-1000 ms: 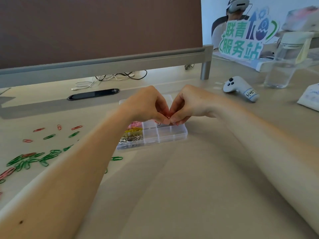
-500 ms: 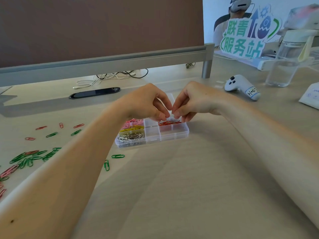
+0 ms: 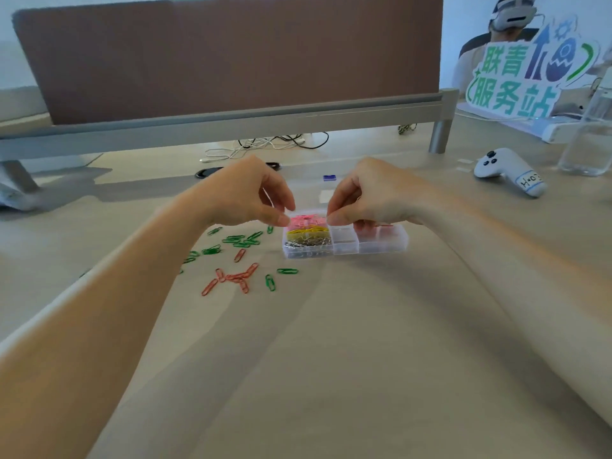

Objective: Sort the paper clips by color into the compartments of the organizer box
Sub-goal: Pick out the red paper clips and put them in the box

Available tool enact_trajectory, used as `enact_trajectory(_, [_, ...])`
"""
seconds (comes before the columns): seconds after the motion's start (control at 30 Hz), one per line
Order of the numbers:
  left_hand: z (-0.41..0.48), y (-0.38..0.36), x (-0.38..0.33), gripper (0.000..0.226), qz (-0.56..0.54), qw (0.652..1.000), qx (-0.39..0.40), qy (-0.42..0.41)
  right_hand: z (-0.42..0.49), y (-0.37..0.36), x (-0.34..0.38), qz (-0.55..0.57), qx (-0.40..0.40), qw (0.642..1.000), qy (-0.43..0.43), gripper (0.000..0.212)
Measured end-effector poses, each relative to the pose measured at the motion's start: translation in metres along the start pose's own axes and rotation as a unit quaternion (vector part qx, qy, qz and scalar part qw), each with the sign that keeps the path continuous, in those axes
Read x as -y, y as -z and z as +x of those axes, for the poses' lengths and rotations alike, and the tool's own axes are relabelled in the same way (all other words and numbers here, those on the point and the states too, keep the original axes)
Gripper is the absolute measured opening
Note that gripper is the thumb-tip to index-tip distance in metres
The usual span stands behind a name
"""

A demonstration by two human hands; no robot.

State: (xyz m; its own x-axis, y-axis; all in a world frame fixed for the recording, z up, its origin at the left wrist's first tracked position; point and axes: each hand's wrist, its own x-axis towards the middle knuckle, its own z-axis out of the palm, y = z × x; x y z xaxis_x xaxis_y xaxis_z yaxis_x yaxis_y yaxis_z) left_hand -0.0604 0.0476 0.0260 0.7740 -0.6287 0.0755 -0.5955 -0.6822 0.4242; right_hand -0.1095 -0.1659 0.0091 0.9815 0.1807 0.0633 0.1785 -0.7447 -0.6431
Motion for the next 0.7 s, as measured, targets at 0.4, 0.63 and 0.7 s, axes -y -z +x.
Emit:
enact_trajectory(0.4, [-0.086, -0.010, 0.059, 0.058, 0.097, 0.985, 0.040, 0.140, 0.034, -0.086, 0.069, -0.194, 0.071, 0.974, 0.087, 0.034])
enact_trajectory(0.63, [-0.084, -0.019, 0.064, 0.038, 0.034, 0.991, -0.029, 0.125, 0.045, -0.096, 0.076, -0.216, 0.090, 0.967, 0.105, 0.022])
enact_trajectory(0.7, [-0.082, -0.020, 0.064, 0.033, 0.036, 0.992, -0.030, 0.114, 0.048, -0.096, 0.074, -0.219, 0.089, 0.965, 0.111, 0.016])
